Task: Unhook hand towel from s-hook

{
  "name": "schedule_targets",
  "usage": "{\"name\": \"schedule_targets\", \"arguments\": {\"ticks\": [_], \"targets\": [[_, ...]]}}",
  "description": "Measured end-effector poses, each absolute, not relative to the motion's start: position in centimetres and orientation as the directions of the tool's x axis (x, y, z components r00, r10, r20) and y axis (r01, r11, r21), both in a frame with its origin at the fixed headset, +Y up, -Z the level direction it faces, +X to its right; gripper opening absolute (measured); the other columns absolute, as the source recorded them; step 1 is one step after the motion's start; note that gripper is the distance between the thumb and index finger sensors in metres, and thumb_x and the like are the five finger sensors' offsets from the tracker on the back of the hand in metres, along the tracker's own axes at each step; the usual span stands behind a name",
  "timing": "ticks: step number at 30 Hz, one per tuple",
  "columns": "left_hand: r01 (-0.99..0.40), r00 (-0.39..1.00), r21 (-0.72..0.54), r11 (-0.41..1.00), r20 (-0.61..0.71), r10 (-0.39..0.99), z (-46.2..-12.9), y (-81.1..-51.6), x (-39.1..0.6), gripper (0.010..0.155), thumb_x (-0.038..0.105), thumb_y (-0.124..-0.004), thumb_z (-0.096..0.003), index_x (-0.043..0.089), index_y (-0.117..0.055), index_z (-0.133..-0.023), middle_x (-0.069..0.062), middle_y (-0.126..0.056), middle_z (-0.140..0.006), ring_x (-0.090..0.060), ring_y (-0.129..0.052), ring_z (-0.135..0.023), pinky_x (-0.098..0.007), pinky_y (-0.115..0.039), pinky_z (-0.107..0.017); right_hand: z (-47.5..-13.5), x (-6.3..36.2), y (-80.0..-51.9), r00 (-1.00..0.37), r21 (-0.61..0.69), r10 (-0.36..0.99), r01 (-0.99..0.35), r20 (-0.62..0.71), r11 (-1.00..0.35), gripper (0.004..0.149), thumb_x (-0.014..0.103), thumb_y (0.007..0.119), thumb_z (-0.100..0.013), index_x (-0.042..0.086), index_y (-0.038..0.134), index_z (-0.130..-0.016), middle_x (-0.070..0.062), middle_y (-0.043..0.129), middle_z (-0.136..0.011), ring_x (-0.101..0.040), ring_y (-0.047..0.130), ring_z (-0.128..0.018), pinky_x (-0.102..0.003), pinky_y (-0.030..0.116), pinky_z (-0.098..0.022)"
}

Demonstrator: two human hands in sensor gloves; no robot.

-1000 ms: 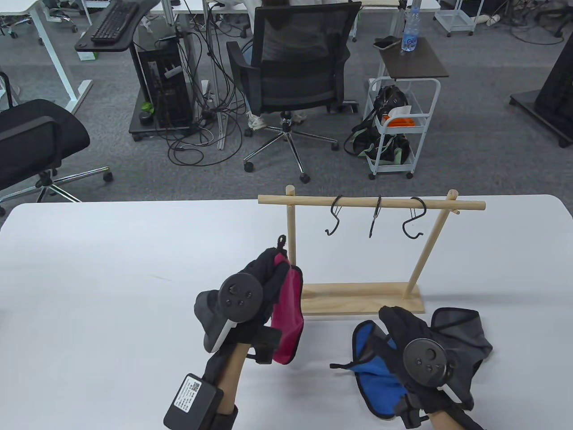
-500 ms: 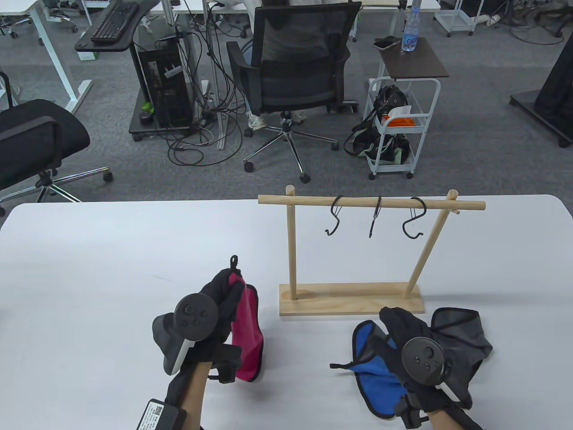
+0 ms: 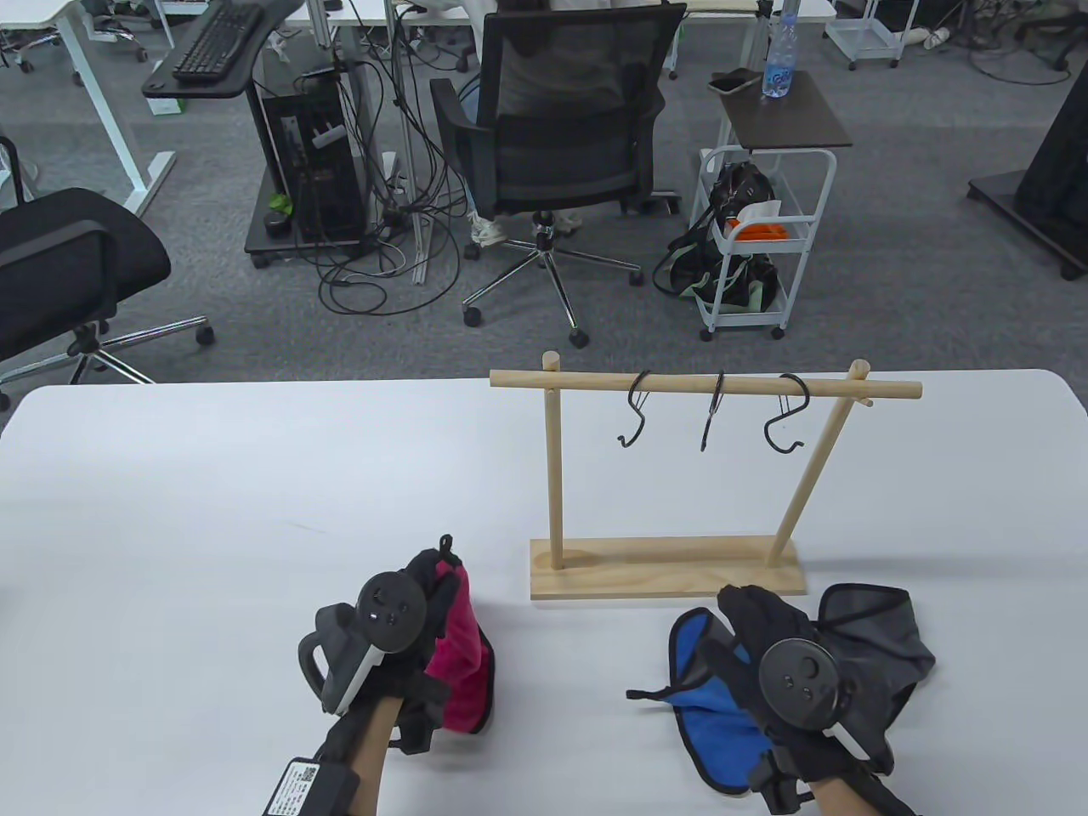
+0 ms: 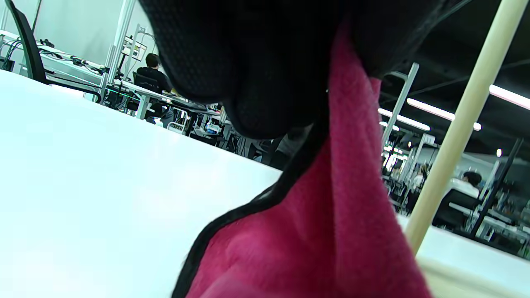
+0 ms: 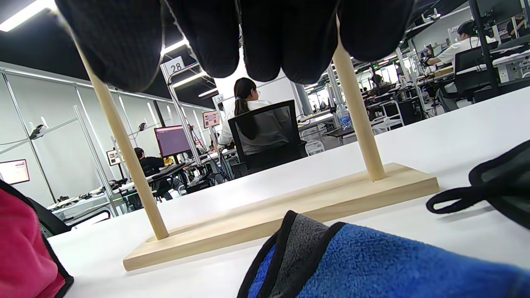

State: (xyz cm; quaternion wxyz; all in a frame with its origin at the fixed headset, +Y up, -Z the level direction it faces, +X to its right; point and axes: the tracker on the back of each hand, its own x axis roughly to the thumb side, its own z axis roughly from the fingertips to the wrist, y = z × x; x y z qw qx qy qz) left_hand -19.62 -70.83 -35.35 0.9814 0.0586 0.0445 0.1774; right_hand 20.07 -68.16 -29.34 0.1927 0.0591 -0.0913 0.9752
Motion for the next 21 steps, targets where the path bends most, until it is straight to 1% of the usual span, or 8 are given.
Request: {"name": "schedule_targets", "arguments": {"ticks": [6, 11, 13, 14, 15, 17, 19, 21], "targets": [[-0.239, 0.970, 0.044, 0.970, -0.040, 0.241, -35.9, -73.1, -18.0, 0.048, 0.050, -0.074, -0.0582, 0.027, -0.075, -0.100, -0.001, -0.097, -0.085, -0.020, -0.105, -0.066, -0.038, -0.087, -0.054, -29.4, 20.0, -68.2, -0.918, -0.149, 0.365, -0.387, 0.155, -0.910, 0.065, 0.051, 0.077, -0.060, 0.018, 0.060, -0.113, -0.022, 0.060, -0.116, -0.046, 0.067, -0.102, -0.063, 0.057, -0.075], [-0.190, 0.982, -0.017, 0.982, -0.018, 0.189, -36.2, -74.6, -16.7, 0.048, 0.051, -0.074, -0.0581, 0.028, -0.076, -0.100, -0.001, -0.097, -0.085, -0.020, -0.104, -0.067, -0.039, -0.086, -0.055, -29.4, 20.0, -68.2, -0.916, -0.143, 0.369, -0.391, 0.157, -0.909, 0.064, 0.051, 0.076, -0.060, 0.018, 0.060, -0.113, -0.022, 0.059, -0.117, -0.046, 0.067, -0.102, -0.063, 0.056, -0.075], [-0.155, 0.988, -0.044, 0.987, -0.006, 0.155, -36.3, -75.2, -16.3, 0.048, 0.051, -0.075, -0.0575, 0.030, -0.077, -0.100, -0.001, -0.097, -0.086, -0.020, -0.104, -0.068, -0.039, -0.086, -0.056, -29.4, 20.0, -68.2, -0.915, -0.138, 0.370, -0.392, 0.157, -0.910, 0.064, 0.051, 0.076, -0.060, 0.018, 0.061, -0.112, -0.023, 0.059, -0.117, -0.046, 0.066, -0.102, -0.063, 0.056, -0.075], [-0.142, 0.990, -0.057, 0.988, -0.004, 0.142, -36.4, -75.4, -16.1, 0.049, 0.056, -0.074, -0.0555, 0.034, -0.076, -0.099, -0.001, -0.096, -0.086, -0.022, -0.103, -0.068, -0.042, -0.084, -0.056, -29.4, 20.0, -68.2, -0.915, -0.136, 0.372, -0.393, 0.157, -0.910, 0.064, 0.051, 0.075, -0.060, 0.018, 0.061, -0.112, -0.023, 0.059, -0.117, -0.046, 0.066, -0.102, -0.063, 0.056, -0.075], [-0.123, 0.992, -0.074, 0.990, -0.002, 0.123, -36.4, -75.6, -16.0, 0.048, 0.054, -0.075, -0.0564, 0.033, -0.077, -0.099, -0.001, -0.096, -0.087, -0.020, -0.103, -0.069, -0.040, -0.085, -0.057, -29.4, 20.0, -68.2, -0.915, -0.134, 0.373, -0.394, 0.156, -0.909, 0.063, 0.051, 0.075, -0.060, 0.018, 0.061, -0.112, -0.023, 0.059, -0.116, -0.046, 0.066, -0.102, -0.064, 0.056, -0.075], [-0.097, 0.995, -0.081, 0.992, 0.006, 0.098, -36.4, -76.0, -15.8, 0.048, 0.056, -0.074, -0.0556, 0.035, -0.077, -0.099, -0.001, -0.095, -0.088, -0.021, -0.102, -0.070, -0.041, -0.084, -0.058, -29.4, 20.0, -68.2, -0.915, -0.134, 0.372, -0.393, 0.156, -0.910, 0.064, 0.051, 0.075, -0.060, 0.018, 0.061, -0.112, -0.023, 0.059, -0.117, -0.046, 0.066, -0.103, -0.063, 0.056, -0.075], [-0.090, 0.996, -0.074, 0.993, 0.008, 0.091, -36.4, -76.1, -15.8, 0.048, 0.055, -0.075, -0.0560, 0.034, -0.078, -0.099, -0.001, -0.095, -0.088, -0.020, -0.103, -0.070, -0.040, -0.085, -0.058, -29.4, 20.0, -68.2, -0.915, -0.134, 0.372, -0.393, 0.156, -0.910, 0.064, 0.051, 0.075, -0.060, 0.018, 0.061, -0.112, -0.023, 0.059, -0.117, -0.046, 0.066, -0.103, -0.064, 0.056, -0.075], [-0.086, 0.996, -0.086, 0.993, 0.010, 0.087, -36.4, -76.1, -15.7, 0.049, 0.057, -0.074, -0.0557, 0.034, -0.077, -0.099, -0.001, -0.095, -0.089, -0.020, -0.102, -0.071, -0.041, -0.084, -0.058, -29.4, 20.0, -68.3, -0.915, -0.132, 0.373, -0.393, 0.156, -0.910, 0.064, 0.051, 0.075, -0.060, 0.018, 0.061, -0.112, -0.023, 0.059, -0.117, -0.046, 0.066, -0.103, -0.064, 0.056, -0.075]]}}
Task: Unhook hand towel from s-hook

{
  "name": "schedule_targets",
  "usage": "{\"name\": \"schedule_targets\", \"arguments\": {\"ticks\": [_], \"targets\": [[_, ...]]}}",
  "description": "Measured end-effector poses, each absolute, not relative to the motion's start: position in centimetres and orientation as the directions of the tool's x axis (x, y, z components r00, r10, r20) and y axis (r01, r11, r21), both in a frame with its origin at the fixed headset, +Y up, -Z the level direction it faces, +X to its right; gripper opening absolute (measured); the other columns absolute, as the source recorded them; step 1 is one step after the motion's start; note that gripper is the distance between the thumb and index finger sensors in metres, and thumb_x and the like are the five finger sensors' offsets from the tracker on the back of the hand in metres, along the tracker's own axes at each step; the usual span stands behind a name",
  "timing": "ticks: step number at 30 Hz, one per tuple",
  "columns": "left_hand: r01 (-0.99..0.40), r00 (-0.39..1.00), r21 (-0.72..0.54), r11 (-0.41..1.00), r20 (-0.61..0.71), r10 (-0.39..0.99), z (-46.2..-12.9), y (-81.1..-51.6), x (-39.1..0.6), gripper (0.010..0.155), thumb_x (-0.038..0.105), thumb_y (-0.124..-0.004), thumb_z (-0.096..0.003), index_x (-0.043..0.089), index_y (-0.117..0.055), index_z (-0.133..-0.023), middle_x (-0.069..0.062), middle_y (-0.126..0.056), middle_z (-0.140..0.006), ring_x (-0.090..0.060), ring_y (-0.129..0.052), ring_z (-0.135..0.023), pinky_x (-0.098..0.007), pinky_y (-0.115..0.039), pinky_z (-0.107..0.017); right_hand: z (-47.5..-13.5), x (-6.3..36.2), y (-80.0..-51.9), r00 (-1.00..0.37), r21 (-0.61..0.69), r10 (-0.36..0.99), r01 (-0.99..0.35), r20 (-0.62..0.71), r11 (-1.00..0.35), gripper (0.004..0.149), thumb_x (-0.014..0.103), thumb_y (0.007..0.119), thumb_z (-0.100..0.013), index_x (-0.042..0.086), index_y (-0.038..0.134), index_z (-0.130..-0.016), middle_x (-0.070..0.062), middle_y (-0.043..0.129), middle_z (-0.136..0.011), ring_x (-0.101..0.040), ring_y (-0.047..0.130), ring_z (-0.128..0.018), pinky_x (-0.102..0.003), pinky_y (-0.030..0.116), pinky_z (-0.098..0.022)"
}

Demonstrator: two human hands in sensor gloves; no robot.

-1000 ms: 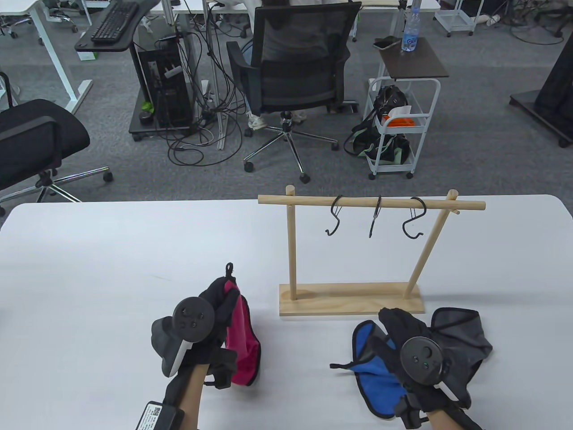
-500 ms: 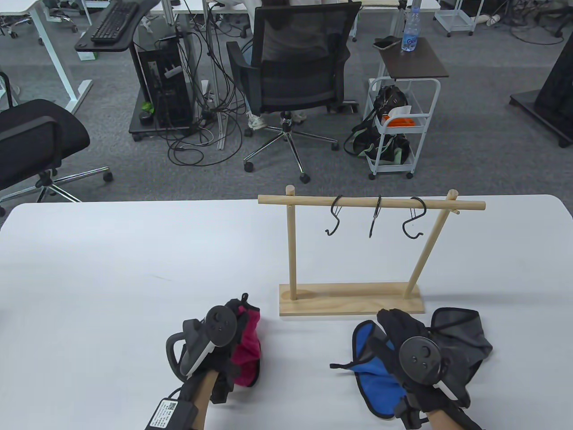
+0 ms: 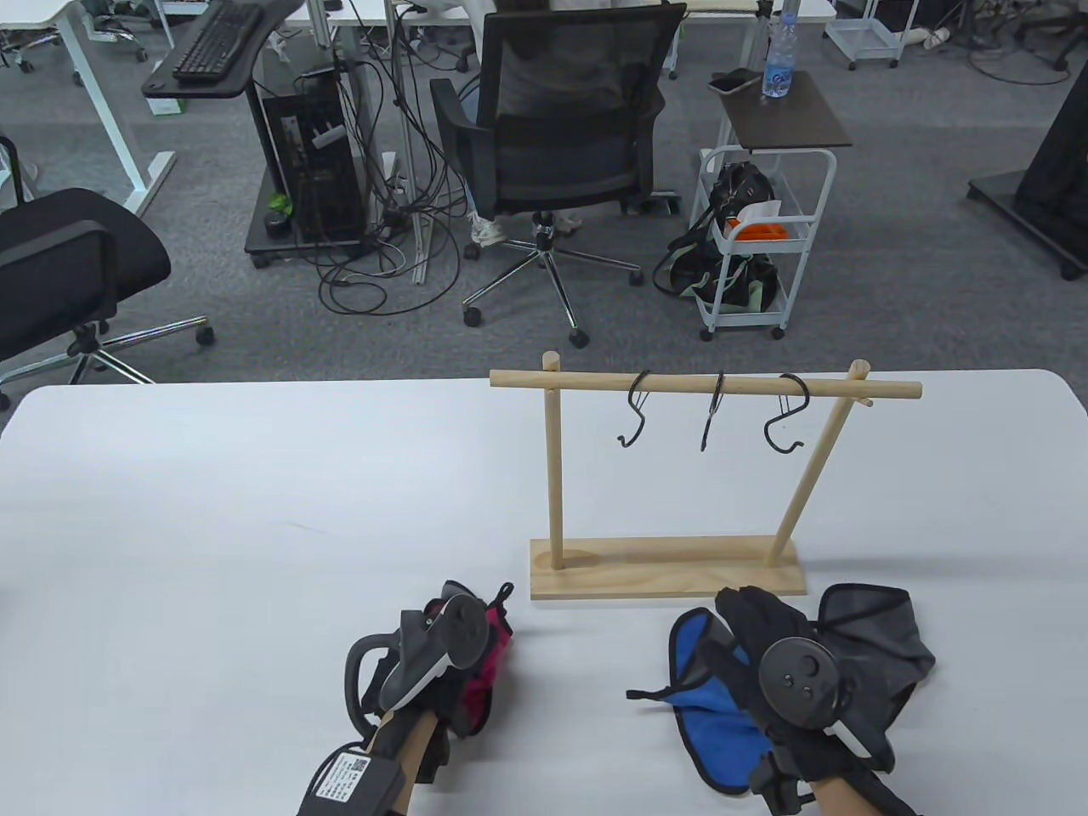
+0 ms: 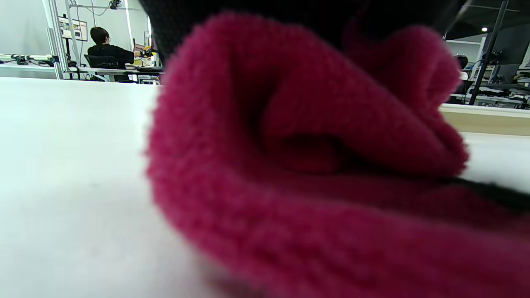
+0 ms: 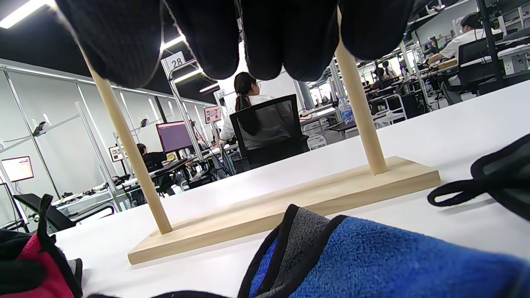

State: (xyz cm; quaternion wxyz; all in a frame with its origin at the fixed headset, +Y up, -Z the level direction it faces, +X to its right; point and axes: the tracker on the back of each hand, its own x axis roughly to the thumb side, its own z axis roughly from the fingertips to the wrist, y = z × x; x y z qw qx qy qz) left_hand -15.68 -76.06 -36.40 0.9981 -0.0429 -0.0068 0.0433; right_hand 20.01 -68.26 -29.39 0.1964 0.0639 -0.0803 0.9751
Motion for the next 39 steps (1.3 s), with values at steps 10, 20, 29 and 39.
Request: {"name": "schedule_targets", "arguments": {"ticks": [10, 20, 29, 39], "targets": [[-0.099, 0.995, -0.131, 0.986, 0.019, 0.103, -36.4, -75.5, -15.8, 0.060, 0.063, -0.073, -0.0538, 0.030, -0.074, -0.104, -0.003, -0.093, -0.094, -0.023, -0.101, -0.075, -0.042, -0.083, -0.061, -29.4, 20.0, -68.3, -0.915, -0.126, 0.372, -0.392, 0.157, -0.911, 0.063, 0.051, 0.075, -0.060, 0.018, 0.061, -0.112, -0.023, 0.059, -0.117, -0.047, 0.066, -0.103, -0.064, 0.056, -0.075], [-0.145, 0.989, -0.063, 0.988, 0.014, 0.146, -35.6, -72.1, -16.6, 0.067, 0.068, -0.070, -0.0522, 0.030, -0.070, -0.107, -0.006, -0.088, -0.101, -0.030, -0.097, -0.082, -0.048, -0.080, -0.064, -29.4, 19.9, -68.3, -0.915, -0.123, 0.369, -0.390, 0.161, -0.913, 0.063, 0.051, 0.075, -0.060, 0.018, 0.061, -0.112, -0.023, 0.058, -0.117, -0.047, 0.065, -0.103, -0.064, 0.056, -0.075], [-0.214, 0.977, 0.053, 0.975, 0.022, 0.213, -33.5, -68.3, -17.2, 0.068, 0.068, -0.070, -0.0529, 0.028, -0.069, -0.108, -0.007, -0.085, -0.104, -0.032, -0.095, -0.085, -0.051, -0.077, -0.067, -29.2, 19.5, -68.3, -0.921, -0.129, 0.349, -0.373, 0.171, -0.919, 0.064, 0.051, 0.075, -0.060, 0.018, 0.061, -0.113, -0.023, 0.058, -0.117, -0.047, 0.065, -0.103, -0.064, 0.056, -0.075], [-0.281, 0.959, 0.154, 0.947, 0.085, 0.271, -30.4, -66.3, -15.6, 0.069, 0.068, -0.069, -0.0538, 0.028, -0.068, -0.109, -0.009, -0.082, -0.107, -0.034, -0.092, -0.090, -0.053, -0.075, -0.069, -28.9, 18.9, -68.0, -0.919, -0.133, 0.337, -0.367, 0.205, -0.921, 0.064, 0.052, 0.075, -0.060, 0.018, 0.060, -0.113, -0.024, 0.058, -0.117, -0.047, 0.065, -0.103, -0.064, 0.056, -0.075]]}}
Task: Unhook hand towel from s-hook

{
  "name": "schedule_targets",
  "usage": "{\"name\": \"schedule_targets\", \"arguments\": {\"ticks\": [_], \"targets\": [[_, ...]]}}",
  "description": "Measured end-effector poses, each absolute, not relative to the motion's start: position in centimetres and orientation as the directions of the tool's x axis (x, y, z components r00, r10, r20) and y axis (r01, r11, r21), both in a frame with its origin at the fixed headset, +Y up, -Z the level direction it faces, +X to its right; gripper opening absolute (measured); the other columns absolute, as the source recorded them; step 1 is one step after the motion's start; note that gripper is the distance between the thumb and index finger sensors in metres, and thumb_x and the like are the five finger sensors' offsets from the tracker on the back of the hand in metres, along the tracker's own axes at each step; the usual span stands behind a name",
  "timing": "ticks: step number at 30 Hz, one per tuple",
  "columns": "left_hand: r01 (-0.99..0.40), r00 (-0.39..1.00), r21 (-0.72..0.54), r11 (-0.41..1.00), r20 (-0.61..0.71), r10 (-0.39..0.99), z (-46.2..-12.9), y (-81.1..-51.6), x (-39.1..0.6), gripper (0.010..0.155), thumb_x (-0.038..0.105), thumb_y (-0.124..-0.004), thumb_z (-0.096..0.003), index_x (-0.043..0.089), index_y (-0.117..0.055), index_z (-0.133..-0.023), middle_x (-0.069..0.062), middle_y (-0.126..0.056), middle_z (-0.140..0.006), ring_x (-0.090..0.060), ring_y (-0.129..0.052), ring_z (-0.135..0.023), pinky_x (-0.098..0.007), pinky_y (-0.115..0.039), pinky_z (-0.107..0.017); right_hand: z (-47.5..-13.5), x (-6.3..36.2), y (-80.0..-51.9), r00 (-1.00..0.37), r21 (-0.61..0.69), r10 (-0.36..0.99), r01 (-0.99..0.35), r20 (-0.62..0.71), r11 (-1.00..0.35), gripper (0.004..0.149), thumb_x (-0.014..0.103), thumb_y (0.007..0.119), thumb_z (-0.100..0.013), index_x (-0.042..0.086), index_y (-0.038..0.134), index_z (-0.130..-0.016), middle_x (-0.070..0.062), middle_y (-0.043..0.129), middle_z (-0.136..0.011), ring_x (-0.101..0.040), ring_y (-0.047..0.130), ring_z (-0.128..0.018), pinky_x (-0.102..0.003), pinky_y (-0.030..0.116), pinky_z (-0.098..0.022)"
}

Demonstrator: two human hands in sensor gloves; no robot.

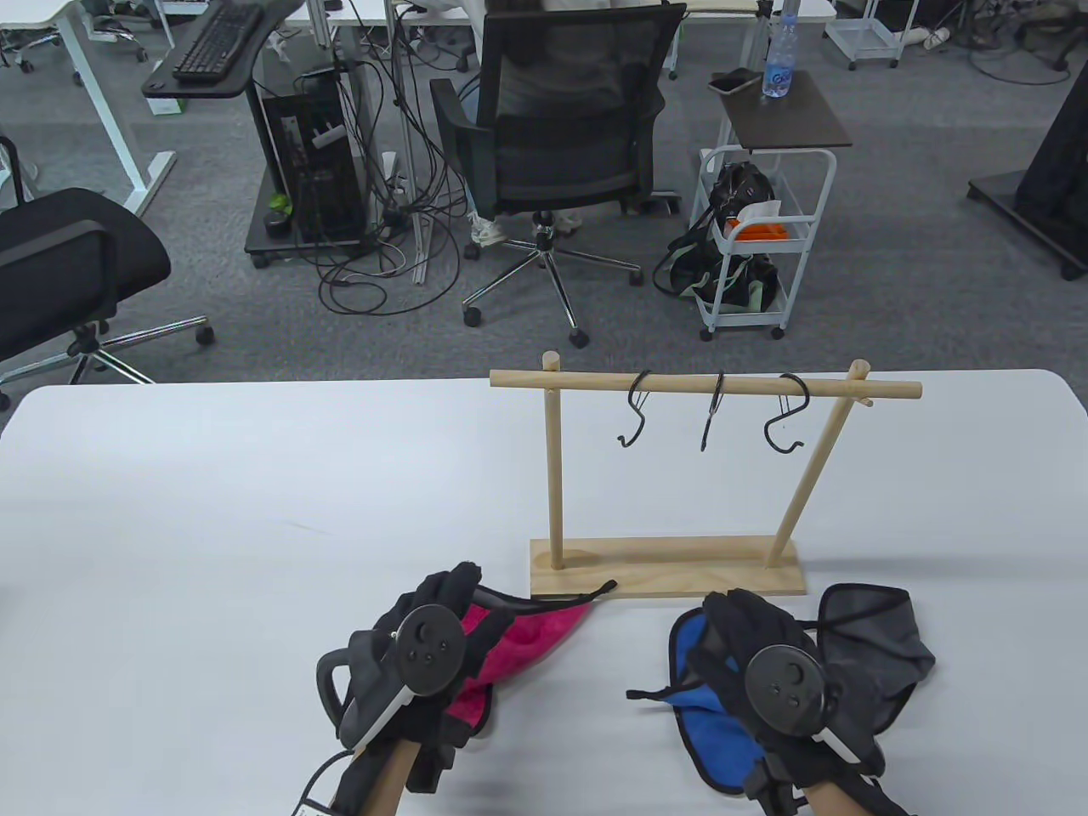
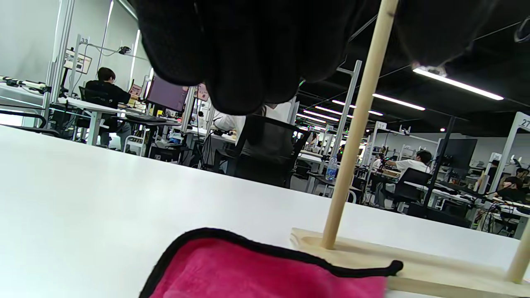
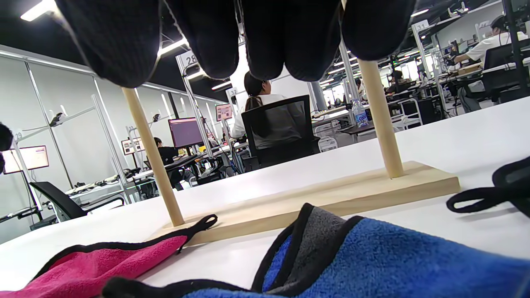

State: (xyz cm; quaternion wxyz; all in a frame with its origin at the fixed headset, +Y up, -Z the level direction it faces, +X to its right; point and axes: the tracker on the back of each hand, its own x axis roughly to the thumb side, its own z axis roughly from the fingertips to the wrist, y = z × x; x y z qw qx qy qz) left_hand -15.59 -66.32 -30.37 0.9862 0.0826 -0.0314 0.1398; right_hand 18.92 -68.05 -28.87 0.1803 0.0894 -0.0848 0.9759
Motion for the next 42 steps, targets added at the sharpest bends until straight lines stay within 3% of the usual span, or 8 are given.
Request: {"name": "schedule_targets", "arguments": {"ticks": [15, 42], "targets": [[-0.331, 0.936, 0.211, 0.920, 0.195, 0.292, -26.6, -66.9, -13.5, 0.069, 0.069, -0.069, -0.0535, 0.029, -0.067, -0.110, -0.009, -0.079, -0.110, -0.036, -0.088, -0.094, -0.055, -0.073, -0.071, -28.1, 17.0, -68.4, -0.902, -0.094, 0.325, -0.364, 0.285, -0.927, 0.066, 0.053, 0.074, -0.060, 0.018, 0.058, -0.114, -0.024, 0.058, -0.117, -0.047, 0.065, -0.103, -0.064, 0.056, -0.075], [-0.300, 0.939, 0.172, 0.938, 0.226, 0.258, -26.0, -68.4, -12.7, 0.069, 0.069, -0.068, -0.0533, 0.030, -0.066, -0.111, -0.010, -0.077, -0.112, -0.037, -0.086, -0.096, -0.057, -0.071, -0.072, -27.4, 15.7, -68.7, -0.888, -0.074, 0.297, -0.343, 0.351, -0.937, 0.068, 0.054, 0.073, -0.060, 0.018, 0.056, -0.115, -0.024, 0.058, -0.117, -0.047, 0.065, -0.103, -0.064, 0.056, -0.075]]}}
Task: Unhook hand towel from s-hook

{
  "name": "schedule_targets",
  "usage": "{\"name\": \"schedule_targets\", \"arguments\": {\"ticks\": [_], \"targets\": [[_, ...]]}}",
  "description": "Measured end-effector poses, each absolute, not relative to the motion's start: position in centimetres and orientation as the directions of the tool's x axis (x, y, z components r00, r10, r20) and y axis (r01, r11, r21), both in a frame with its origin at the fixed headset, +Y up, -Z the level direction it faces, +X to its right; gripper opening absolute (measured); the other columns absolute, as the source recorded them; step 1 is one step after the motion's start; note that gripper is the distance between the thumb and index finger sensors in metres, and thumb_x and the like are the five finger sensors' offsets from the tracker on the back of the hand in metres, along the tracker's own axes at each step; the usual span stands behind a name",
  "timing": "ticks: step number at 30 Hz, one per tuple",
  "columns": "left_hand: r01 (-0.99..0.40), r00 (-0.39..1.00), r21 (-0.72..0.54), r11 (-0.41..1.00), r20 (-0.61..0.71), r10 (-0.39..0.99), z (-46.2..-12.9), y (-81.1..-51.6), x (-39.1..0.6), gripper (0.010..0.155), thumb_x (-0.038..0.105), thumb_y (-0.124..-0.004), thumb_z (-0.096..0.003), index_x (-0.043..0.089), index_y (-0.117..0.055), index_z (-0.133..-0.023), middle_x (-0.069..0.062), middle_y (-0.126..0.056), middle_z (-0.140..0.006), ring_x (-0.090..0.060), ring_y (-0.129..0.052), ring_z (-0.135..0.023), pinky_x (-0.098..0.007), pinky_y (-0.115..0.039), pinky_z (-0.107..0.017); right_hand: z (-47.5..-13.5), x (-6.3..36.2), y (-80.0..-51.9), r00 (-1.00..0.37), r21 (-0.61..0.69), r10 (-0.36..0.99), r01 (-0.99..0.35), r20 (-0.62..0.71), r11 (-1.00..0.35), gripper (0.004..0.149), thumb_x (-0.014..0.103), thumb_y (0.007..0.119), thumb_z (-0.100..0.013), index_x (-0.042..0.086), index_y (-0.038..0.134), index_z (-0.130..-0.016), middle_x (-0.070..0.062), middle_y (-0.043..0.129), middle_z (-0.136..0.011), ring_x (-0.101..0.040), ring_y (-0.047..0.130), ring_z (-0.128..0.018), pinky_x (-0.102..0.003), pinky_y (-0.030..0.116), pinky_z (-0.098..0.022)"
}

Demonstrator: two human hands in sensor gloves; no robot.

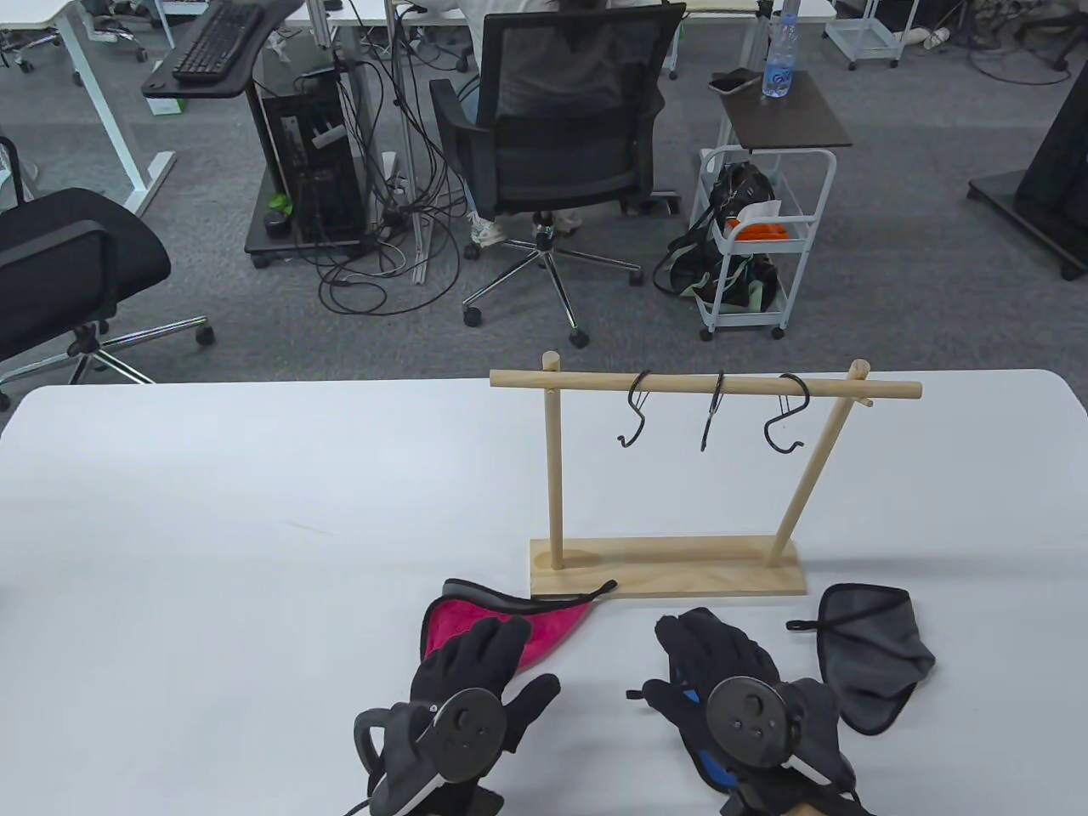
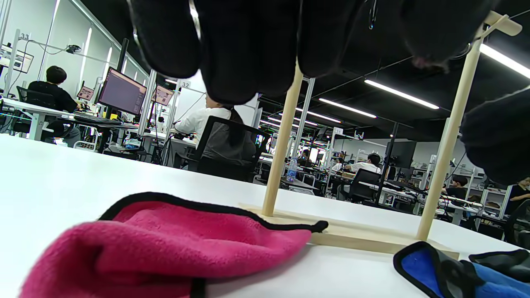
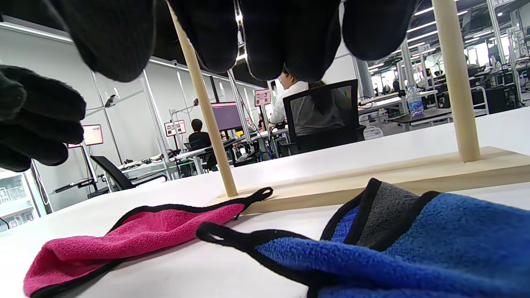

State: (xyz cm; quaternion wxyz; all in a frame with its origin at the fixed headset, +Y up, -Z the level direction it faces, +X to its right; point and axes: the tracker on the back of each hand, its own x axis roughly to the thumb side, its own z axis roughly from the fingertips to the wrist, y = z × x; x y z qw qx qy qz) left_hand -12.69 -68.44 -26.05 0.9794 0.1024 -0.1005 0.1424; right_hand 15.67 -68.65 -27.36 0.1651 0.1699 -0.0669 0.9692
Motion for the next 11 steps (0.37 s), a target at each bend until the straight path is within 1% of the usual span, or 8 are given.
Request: {"name": "schedule_targets", "arguments": {"ticks": [11], "targets": [[-0.294, 0.940, 0.166, 0.941, 0.228, 0.253, -26.06, -68.48, -12.66, 0.070, 0.069, -0.068, -0.0532, 0.030, -0.066, -0.111, -0.010, -0.077, -0.112, -0.037, -0.086, -0.096, -0.057, -0.071, -0.072, -27.35, 15.64, -68.65, -0.890, -0.072, 0.295, -0.339, 0.349, -0.938, 0.067, 0.054, 0.073, -0.060, 0.018, 0.056, -0.115, -0.024, 0.058, -0.117, -0.047, 0.065, -0.103, -0.064, 0.056, -0.075]]}}
